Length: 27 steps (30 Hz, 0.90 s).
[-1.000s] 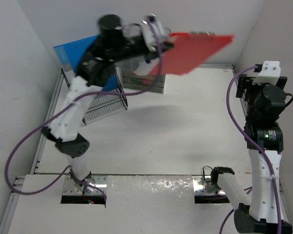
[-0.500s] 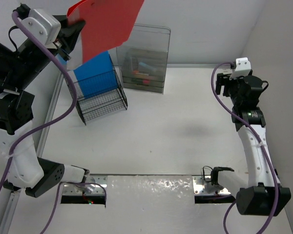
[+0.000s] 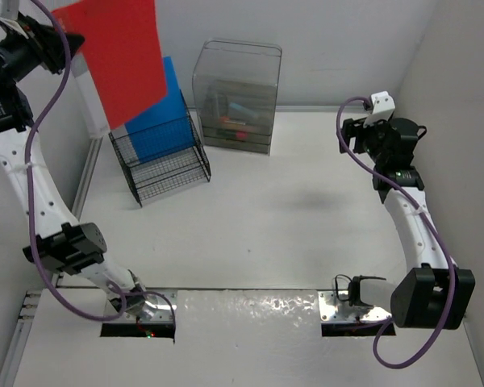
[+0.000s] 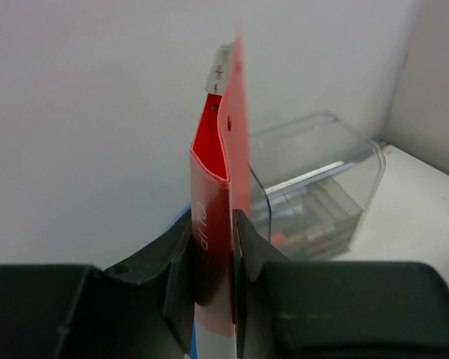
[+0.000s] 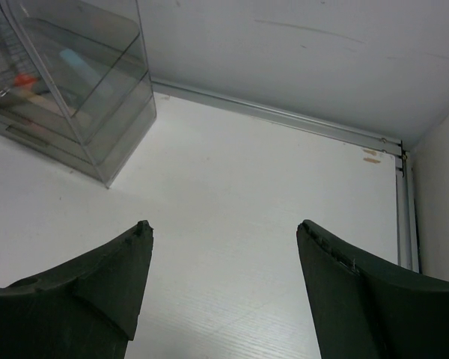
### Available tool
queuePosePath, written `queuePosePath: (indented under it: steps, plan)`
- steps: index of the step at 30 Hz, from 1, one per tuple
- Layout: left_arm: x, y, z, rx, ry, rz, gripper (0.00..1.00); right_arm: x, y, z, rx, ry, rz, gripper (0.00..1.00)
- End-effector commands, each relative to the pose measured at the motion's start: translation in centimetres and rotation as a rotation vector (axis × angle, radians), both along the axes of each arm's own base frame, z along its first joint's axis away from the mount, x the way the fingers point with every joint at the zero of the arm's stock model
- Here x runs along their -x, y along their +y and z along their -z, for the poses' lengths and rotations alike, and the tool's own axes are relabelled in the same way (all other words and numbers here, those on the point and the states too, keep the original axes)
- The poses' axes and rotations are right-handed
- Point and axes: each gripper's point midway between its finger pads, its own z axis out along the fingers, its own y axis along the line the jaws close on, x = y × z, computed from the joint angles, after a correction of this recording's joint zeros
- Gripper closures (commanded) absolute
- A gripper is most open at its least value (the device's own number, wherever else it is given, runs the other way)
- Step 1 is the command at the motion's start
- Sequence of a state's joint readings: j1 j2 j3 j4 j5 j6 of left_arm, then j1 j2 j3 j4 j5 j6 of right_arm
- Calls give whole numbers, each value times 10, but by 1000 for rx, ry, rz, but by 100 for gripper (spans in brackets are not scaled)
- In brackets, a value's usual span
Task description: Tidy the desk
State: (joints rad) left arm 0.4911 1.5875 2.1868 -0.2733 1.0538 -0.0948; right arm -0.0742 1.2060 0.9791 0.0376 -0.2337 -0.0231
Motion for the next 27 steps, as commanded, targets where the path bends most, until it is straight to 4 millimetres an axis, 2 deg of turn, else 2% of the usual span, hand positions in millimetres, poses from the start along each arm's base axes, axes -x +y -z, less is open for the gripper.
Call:
queuePosePath:
  steps: [1,6,10,12,16,18,21,27]
  plan:
    - [32,-22,-9,-59,-34,123,100,-5,3,-15,17,-79,-24,24]
    - [21,-11,7,-78,-3,60,100,-10,4,-10,7,-70,-27,25]
    - [14,-14,37,-105,50,120,100,-13,4,-4,5,-56,-28,25]
    - [13,-24,49,-103,67,178,100,-15,4,0,4,-47,-28,25]
    - [27,-54,43,-67,68,347,100,-18,7,4,-13,-30,-39,25]
    - [21,-60,43,-72,59,351,100,-19,7,7,-16,-24,-40,25]
    - [6,-66,54,-76,72,336,100,-19,7,12,-20,-11,-37,25]
    - [-28,-43,66,-142,40,180,100,-17,7,14,-24,-1,-37,25]
